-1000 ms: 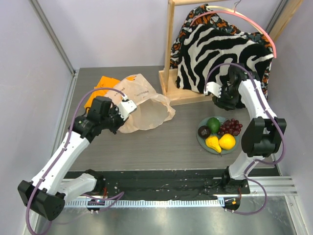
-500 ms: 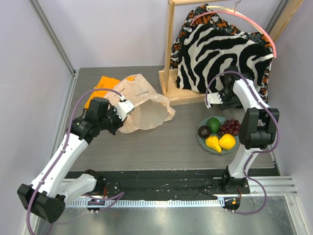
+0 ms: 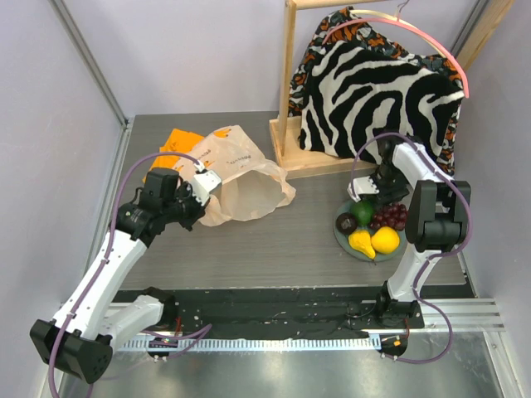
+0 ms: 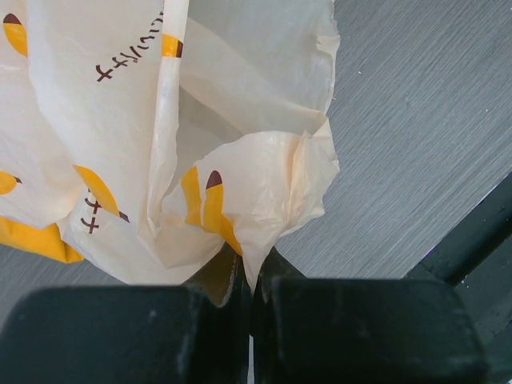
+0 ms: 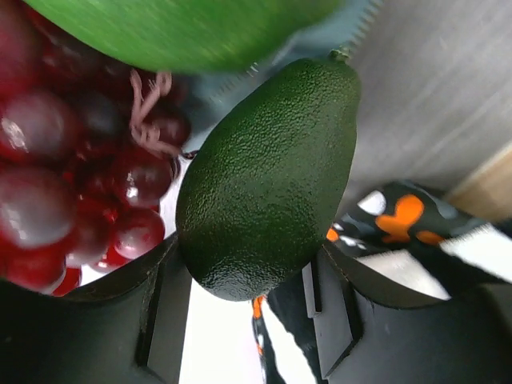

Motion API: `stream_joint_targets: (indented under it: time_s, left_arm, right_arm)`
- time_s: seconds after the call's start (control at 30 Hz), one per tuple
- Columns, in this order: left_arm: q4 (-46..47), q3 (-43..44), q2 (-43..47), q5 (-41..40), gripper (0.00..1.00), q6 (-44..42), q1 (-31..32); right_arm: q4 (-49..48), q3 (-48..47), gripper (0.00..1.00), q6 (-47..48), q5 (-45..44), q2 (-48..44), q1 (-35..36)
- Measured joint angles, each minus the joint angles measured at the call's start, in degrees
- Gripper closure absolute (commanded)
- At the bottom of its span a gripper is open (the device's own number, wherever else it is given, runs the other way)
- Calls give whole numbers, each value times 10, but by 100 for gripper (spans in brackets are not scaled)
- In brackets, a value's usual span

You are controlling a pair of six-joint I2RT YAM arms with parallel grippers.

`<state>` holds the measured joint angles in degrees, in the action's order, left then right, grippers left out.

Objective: Take the fake fruits out of the plastic bag
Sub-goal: Place the fake fruit on the plate.

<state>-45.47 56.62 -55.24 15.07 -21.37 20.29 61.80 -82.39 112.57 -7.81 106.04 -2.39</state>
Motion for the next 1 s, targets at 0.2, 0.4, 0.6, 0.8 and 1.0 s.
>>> stream_joint_targets:
  time_s: [0.2,0.4,0.6,0.8,1.0]
  left_arm:
    - [0,-2,0,5,100,1,-2]
    - [0,-2,-2,9,100,2,-2]
    - [1,-3,-2,11,100,5,-2]
    - [1,-3,-2,13,100,5,-2]
    - [1,-3,-2,18,100,4,-2]
  right_arm:
    - [0,40,88,1,3,-23,0]
    - [8,66,80,1,7,-39,0]
    - [3,81,55,2,9,-47,0]
    - [-2,81,20,4,10,-47,0]
    - [-1,58,15,5,19,-48,-14]
